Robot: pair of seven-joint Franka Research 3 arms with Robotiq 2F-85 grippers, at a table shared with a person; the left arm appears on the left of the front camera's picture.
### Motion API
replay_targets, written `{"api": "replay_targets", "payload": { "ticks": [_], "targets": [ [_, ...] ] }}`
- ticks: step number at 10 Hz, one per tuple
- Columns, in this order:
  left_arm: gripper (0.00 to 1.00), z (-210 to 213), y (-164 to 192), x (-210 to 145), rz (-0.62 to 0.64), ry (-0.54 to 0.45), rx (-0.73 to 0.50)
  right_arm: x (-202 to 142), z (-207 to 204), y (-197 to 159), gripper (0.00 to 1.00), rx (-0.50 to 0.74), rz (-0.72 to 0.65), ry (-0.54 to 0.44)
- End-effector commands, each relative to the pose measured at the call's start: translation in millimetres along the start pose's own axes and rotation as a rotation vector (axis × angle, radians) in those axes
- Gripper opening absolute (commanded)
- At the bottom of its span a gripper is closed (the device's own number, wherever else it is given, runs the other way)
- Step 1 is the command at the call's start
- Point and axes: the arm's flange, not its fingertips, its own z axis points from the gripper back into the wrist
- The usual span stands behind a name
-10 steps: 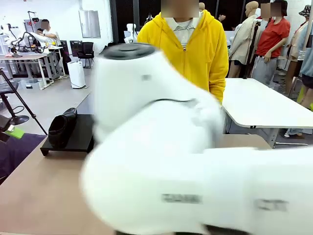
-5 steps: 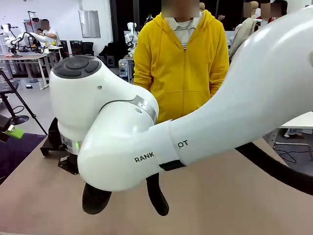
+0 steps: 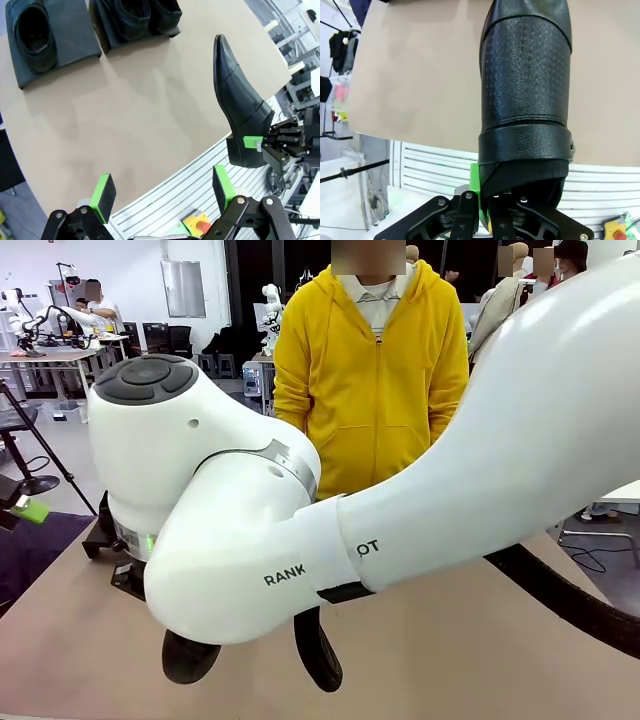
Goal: Organize the shoes by placing them on the stand.
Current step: Pick up one Shoe and place it in the middle of the table.
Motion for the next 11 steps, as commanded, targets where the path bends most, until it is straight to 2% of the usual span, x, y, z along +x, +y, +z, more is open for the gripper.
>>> {"api": "replay_targets", "payload": {
  "ticks": [1, 2, 3, 4, 6, 8, 10, 11],
  "targets": [
    [1.0, 1, 0, 0, 0.008, 0.006, 0.006, 5, 6, -4, 0.0, 0.005, 0.018, 0.002],
    [1.0, 1, 0, 0, 0.008, 0.006, 0.006, 0, 0, 0, 0.0, 0.0, 0.0, 0.0],
    [1.0, 1, 0, 0, 0.008, 0.006, 0.006, 11, -9, -9, 0.0, -0.083, -0.047, 0.076],
    [1.0, 1, 0, 0, 0.008, 0.006, 0.006, 22, -23, -22, 0.0, -0.092, -0.069, 0.122],
    [1.0, 1, 0, 0, 0.008, 0.006, 0.006, 41, -59, -57, 0.0, -0.08, -0.106, 0.233],
    [1.0, 1, 0, 0, 0.008, 0.006, 0.006, 53, -81, -73, 0.0, -0.031, -0.091, 0.273],
    [1.0, 1, 0, 0, 0.008, 0.006, 0.006, 57, -91, -84, 0.0, -0.045, -0.096, 0.322],
    [1.0, 1, 0, 0, 0.008, 0.006, 0.006, 57, -91, -84, 0.23, -0.027, -0.084, 0.33]
  ]
}}
